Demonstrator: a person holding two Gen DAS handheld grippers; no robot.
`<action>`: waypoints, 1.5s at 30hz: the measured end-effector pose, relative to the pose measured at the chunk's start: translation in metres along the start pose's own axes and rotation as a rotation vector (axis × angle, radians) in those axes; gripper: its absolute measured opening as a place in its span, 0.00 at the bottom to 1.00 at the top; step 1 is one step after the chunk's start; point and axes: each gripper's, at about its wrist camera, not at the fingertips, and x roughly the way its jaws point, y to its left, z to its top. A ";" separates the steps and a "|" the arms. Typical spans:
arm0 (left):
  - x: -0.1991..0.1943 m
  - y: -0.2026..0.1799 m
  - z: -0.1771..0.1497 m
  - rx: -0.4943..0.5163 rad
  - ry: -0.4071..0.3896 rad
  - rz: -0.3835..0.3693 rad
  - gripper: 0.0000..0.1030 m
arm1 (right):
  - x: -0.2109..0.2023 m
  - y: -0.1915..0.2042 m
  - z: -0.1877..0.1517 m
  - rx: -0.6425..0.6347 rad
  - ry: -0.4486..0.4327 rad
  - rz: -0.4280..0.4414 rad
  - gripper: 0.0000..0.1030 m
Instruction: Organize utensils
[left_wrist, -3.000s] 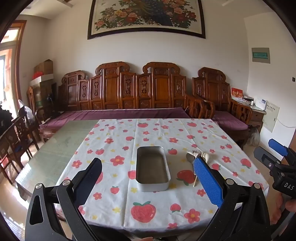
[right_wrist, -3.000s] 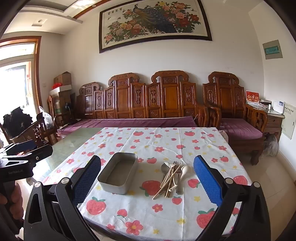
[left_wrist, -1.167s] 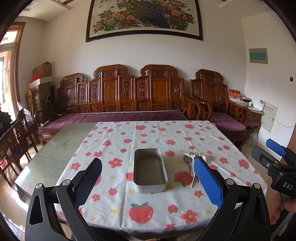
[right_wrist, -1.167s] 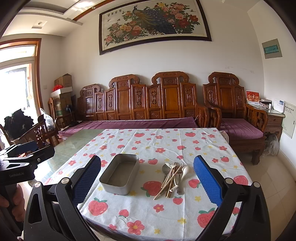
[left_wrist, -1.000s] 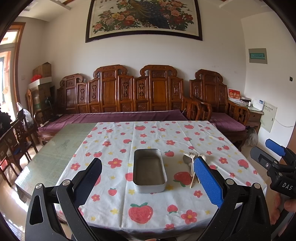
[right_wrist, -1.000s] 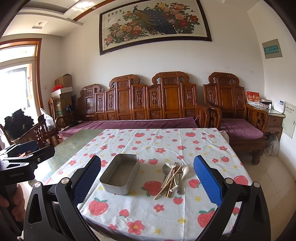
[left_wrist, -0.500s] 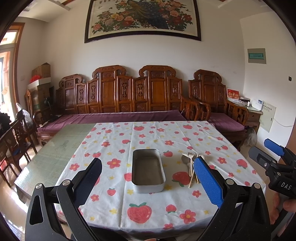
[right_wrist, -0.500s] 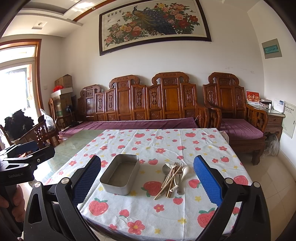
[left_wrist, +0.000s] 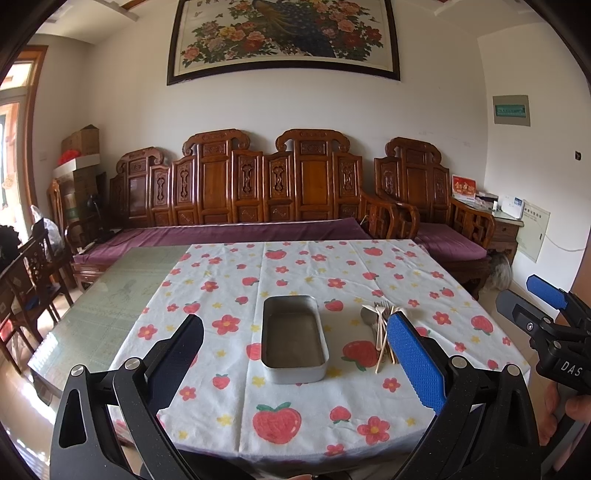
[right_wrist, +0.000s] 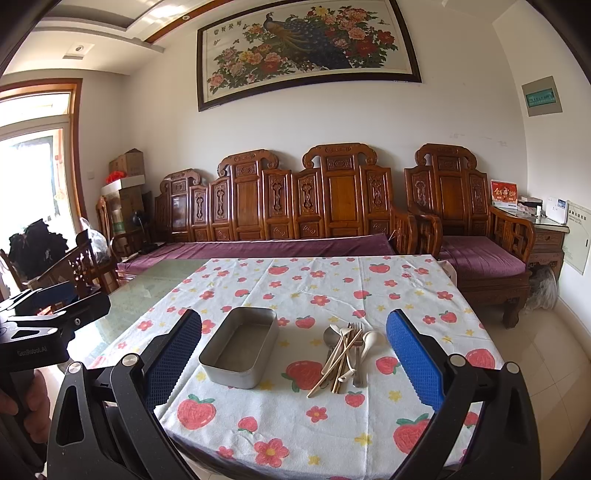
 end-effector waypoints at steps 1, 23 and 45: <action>0.000 -0.002 0.000 0.001 0.002 0.000 0.94 | 0.000 0.000 0.001 0.000 0.001 0.000 0.98; 0.090 -0.011 -0.046 0.059 0.194 -0.083 0.94 | 0.071 -0.033 -0.040 -0.002 0.130 -0.038 0.98; 0.194 -0.055 -0.058 0.143 0.319 -0.208 0.82 | 0.207 -0.117 -0.058 0.036 0.316 -0.015 0.64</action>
